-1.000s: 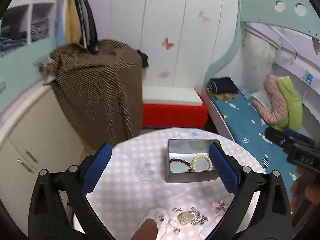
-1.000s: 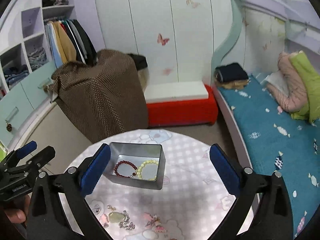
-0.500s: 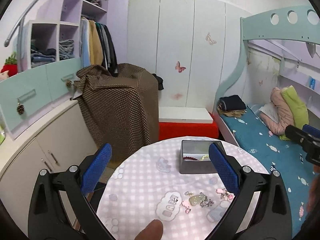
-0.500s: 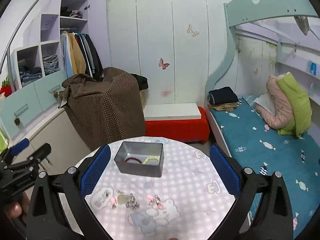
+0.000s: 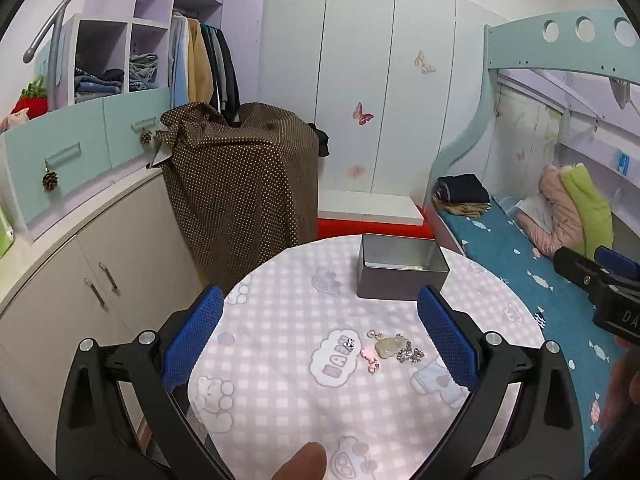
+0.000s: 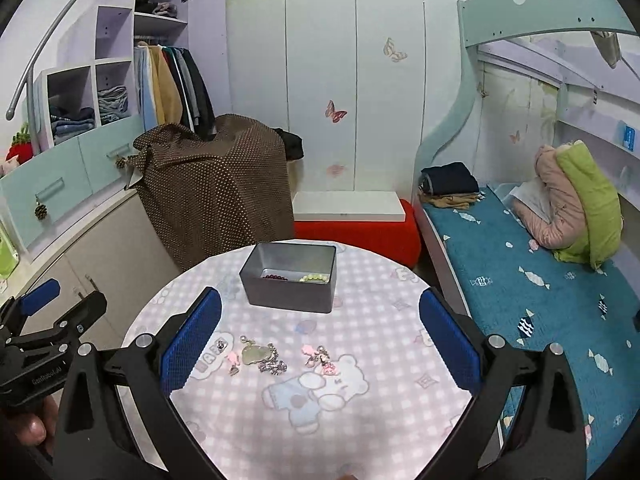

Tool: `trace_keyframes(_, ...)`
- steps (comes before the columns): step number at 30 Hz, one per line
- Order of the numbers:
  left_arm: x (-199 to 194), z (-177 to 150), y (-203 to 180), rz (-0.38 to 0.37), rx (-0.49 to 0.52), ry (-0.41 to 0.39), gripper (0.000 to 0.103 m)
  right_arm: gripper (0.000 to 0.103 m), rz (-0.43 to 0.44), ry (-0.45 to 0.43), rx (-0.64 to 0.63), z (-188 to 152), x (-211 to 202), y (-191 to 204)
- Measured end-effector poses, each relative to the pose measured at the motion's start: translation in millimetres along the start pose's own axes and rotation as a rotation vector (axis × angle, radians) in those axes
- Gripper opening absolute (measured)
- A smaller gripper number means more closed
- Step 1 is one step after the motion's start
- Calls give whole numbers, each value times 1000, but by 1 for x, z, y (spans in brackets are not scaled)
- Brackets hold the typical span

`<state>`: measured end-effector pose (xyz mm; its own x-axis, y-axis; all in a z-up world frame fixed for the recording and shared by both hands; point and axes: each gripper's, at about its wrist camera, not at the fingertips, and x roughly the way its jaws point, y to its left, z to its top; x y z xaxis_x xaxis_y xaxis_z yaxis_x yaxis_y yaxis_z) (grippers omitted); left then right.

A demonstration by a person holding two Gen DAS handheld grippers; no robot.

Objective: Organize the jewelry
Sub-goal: 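Withdraw both tools from the box toward the remaining pendants, then grasp the pink flower charm with the left tool while the right tool grasps the pink bear charm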

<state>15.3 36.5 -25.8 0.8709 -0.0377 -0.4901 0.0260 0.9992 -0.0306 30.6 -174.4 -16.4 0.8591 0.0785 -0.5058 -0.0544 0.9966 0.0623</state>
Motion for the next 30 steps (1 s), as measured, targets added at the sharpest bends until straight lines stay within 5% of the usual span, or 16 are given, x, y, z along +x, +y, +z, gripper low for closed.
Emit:
trace_keyframes(8,10,-8,-7,7,17,24,98,95,-11,41,-25,-12,14,0)
trace_keyframes(30,159,-97,-29,-96,28,402,96,95,-47,345,-52,-81,116,-29)
